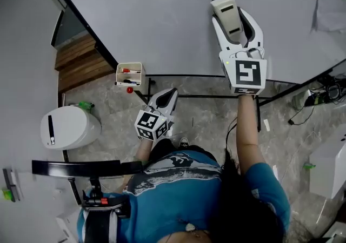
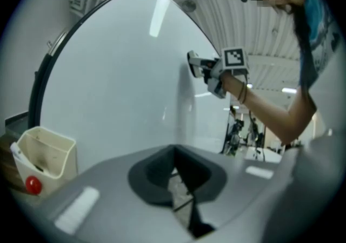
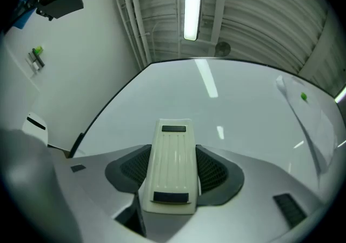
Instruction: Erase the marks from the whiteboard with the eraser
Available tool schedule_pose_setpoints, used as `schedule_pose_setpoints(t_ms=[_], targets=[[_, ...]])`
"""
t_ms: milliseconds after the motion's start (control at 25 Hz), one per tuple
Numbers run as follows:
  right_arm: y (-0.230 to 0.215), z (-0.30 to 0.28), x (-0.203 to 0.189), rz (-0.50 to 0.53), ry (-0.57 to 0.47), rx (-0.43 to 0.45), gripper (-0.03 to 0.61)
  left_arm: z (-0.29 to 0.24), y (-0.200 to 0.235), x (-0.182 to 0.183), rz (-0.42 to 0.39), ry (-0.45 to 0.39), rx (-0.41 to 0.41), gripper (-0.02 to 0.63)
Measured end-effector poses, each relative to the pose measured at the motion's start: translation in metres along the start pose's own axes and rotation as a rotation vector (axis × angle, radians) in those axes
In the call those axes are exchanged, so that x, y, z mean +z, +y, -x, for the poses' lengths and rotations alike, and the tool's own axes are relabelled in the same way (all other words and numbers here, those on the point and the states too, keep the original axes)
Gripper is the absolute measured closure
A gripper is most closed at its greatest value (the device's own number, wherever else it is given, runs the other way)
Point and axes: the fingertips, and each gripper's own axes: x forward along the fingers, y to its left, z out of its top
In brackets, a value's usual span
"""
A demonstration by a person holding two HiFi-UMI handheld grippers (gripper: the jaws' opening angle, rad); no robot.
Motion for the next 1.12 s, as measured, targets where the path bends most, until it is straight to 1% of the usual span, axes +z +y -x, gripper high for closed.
schedule_pose_setpoints(t_ms=[200, 360, 520, 680, 840, 1120], targets=[[-0.060, -0.009, 0.049, 0.064, -0.074, -0.130, 0.316, -0.001, 0.000, 0.009, -0.027, -0.005, -0.052, 0.609], [-0.084, -0.020, 0.074, 0.106, -0.074, -0.214, 0.316, 0.011, 0.010, 0.012, -0.027, 0.003, -0.081, 0.611], [-0.089, -0.032, 0.068, 0.130, -0.030, -0.251, 0.316, 0.018, 0.013, 0.012, -0.025, 0.007, -0.098, 0.611], [-0.093, -0.032, 0.060, 0.127, -0.022, -0.281, 0.316, 0.018, 0.015, 0.010, -0.024, 0.007, -0.093, 0.609], [-0.078, -0.037, 0.056, 0.131, -0.015, -0.265, 0.316, 0.023, 0.022, 0.005, -0.018, 0.012, -0.084, 0.611], [-0.004, -0.047, 0.042, 0.198, -0.017, -0.222, 0.316, 0.034, 0.030, -0.003, 0.000, 0.019, -0.064, 0.611]])
